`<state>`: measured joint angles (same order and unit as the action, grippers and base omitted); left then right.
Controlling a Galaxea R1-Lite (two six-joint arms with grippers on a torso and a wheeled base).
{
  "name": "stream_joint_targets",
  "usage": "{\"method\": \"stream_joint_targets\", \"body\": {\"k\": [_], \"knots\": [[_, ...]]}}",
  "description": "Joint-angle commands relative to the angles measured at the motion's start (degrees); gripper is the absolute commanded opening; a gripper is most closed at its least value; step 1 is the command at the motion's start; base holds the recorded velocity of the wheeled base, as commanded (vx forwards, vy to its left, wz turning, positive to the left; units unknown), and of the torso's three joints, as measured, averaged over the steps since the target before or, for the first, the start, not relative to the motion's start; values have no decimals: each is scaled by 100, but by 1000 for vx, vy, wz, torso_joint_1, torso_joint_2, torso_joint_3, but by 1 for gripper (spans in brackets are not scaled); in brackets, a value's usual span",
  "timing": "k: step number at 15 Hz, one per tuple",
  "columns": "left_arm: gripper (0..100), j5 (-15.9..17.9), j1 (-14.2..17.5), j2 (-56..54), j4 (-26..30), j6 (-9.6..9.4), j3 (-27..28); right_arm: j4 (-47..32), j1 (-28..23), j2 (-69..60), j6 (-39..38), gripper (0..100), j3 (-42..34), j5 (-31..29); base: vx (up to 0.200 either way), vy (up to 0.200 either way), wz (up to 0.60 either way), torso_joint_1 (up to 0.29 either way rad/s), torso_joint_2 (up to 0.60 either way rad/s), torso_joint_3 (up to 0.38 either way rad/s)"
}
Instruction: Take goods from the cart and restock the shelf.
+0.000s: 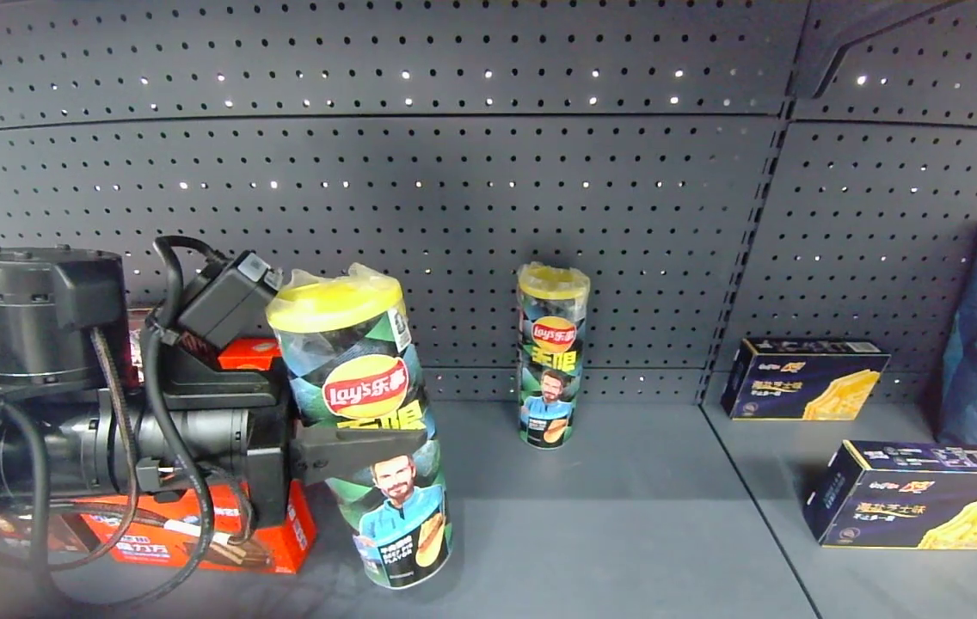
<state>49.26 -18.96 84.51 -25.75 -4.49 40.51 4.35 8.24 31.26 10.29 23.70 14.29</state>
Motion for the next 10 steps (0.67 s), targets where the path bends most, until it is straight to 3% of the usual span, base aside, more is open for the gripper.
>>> {"method": "stream_joint_targets", "body": {"k": [1,7,10], "knots": [[0,-4,6,13,-1,0,-105,162,556,803,-159,100,56,127,0,0,0,0,0,0],[0,-75,138,5,-1,0,-210,400,1083,2482,-475,100,873,355,0,0,0,0,0,0],[0,-75,103,163,-36,-8,-17,1349,1312,3844,-475,100,1102,461,0,0,0,0,0,0]]}}
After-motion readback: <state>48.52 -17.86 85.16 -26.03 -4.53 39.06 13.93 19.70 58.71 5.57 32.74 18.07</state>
